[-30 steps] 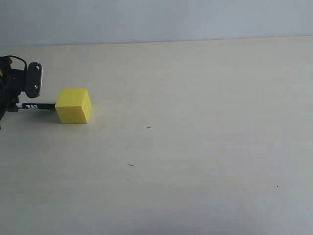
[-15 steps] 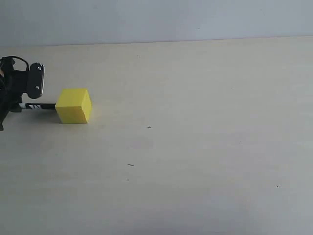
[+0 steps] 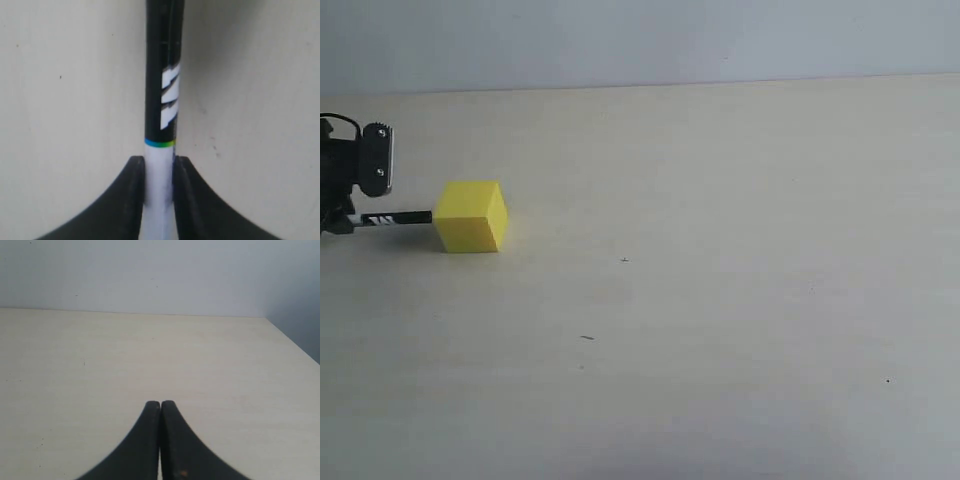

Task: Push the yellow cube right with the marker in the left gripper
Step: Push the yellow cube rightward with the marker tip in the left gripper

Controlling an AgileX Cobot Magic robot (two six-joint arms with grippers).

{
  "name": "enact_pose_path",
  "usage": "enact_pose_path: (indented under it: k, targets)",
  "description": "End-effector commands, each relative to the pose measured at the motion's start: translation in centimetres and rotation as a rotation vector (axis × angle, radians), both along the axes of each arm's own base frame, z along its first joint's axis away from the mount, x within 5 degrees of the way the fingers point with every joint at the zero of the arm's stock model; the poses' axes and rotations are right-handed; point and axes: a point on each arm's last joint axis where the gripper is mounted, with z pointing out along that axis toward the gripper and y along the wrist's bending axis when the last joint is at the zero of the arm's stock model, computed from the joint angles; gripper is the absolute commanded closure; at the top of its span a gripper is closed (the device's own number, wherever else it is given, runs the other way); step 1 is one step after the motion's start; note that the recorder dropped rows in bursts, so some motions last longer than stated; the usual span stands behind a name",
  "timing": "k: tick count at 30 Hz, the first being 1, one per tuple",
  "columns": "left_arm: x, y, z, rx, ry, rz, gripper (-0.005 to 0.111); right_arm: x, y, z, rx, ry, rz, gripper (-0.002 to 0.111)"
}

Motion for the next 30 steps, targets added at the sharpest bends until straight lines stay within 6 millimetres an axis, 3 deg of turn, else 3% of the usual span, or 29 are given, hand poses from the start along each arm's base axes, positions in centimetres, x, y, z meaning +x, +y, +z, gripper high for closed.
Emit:
enact_pose_path:
  k: [1, 4, 6, 8, 15, 20, 25, 30]
  targets:
    - [-0.3, -3.2, 0.2, -0.019, -0.004, -0.074, 0.107, 0.0, 0.0, 0.0, 0.000, -0.012, -0.006, 0.108]
    - [-0.9, -7.1, 0.2, -0.024, -0.005, -0.171, 0.107, 0.0, 0.0, 0.0, 0.000, -0.012, -0.006, 0.108]
    - [-1.1, -8.5, 0.3, -0.032, -0.013, -0.184, 0.107, 0.0, 0.0, 0.0, 0.000, -0.012, -0.006, 0.108]
    - [-1.1, -8.7, 0.3, -0.046, -0.010, -0.147, 0.107, 0.0, 0.0, 0.0, 0.000, -0.012, -0.006, 0.108]
    - [-1.7, -6.3, 0.0, -0.027, 0.103, -0.016, 0.107, 0.0, 0.0, 0.0, 0.001, -0.022, -0.005, 0.108]
    - [-1.7, -6.4, -0.1, -0.040, 0.098, 0.003, 0.107, 0.0, 0.0, 0.0, 0.001, -0.022, -0.005, 0.108]
    - [-1.7, -8.0, 0.0, -0.069, 0.054, -0.031, 0.107, 0.0, 0.0, 0.0, 0.001, -0.022, -0.005, 0.108]
    - [-1.8, -12.2, 0.4, -0.154, -0.049, -0.110, 0.107, 0.0, 0.0, 0.0, 0.001, -0.022, -0.005, 0.108]
